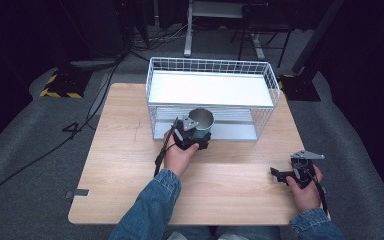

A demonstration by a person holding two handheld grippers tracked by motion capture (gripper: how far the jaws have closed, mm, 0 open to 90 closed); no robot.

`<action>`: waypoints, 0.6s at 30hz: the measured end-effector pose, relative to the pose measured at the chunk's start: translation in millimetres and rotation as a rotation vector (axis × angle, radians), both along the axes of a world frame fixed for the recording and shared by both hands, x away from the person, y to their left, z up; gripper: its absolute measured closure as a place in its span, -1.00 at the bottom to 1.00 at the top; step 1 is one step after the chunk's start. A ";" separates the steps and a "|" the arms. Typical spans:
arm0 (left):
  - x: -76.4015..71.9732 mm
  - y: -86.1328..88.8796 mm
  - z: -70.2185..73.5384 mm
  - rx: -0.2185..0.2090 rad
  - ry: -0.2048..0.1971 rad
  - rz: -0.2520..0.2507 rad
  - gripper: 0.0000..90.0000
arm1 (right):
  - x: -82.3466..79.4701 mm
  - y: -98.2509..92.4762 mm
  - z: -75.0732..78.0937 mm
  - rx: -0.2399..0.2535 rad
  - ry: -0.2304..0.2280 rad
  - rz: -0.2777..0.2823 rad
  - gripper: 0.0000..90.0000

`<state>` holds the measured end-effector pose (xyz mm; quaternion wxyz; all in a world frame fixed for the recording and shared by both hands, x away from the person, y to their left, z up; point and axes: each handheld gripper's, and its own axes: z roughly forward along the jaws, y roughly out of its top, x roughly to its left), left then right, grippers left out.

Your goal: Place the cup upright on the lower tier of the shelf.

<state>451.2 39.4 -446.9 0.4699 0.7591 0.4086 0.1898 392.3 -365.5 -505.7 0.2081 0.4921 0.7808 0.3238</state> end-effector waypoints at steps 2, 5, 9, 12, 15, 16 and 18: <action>4.2 -3.0 -0.3 0.010 -0.019 0.005 -0.53 | 0.0 0.0 0.0 0.000 0.000 0.000 -1.00; 9.3 -5.3 -0.3 0.023 -0.020 0.005 -0.53 | 0.0 0.0 0.0 0.000 0.000 0.000 -1.00; 20.2 -10.7 -2.6 0.025 -0.021 0.007 -0.53 | 0.0 0.0 0.0 0.000 0.000 0.000 -1.00; 28.9 -15.0 -7.0 0.014 -0.015 0.021 -0.53 | 0.0 0.0 0.0 0.000 0.000 0.000 -1.00; 33.3 -16.4 -10.3 0.004 -0.006 0.025 -0.53 | 0.0 0.0 0.0 0.000 0.000 0.000 -1.00; 37.8 -17.5 -13.6 0.000 -0.003 0.035 -0.53 | 0.0 0.0 0.0 0.000 0.000 0.000 -1.00; 40.7 -17.6 -15.3 0.006 -0.005 0.045 -0.53 | 0.0 0.0 0.0 0.000 0.000 0.000 -1.00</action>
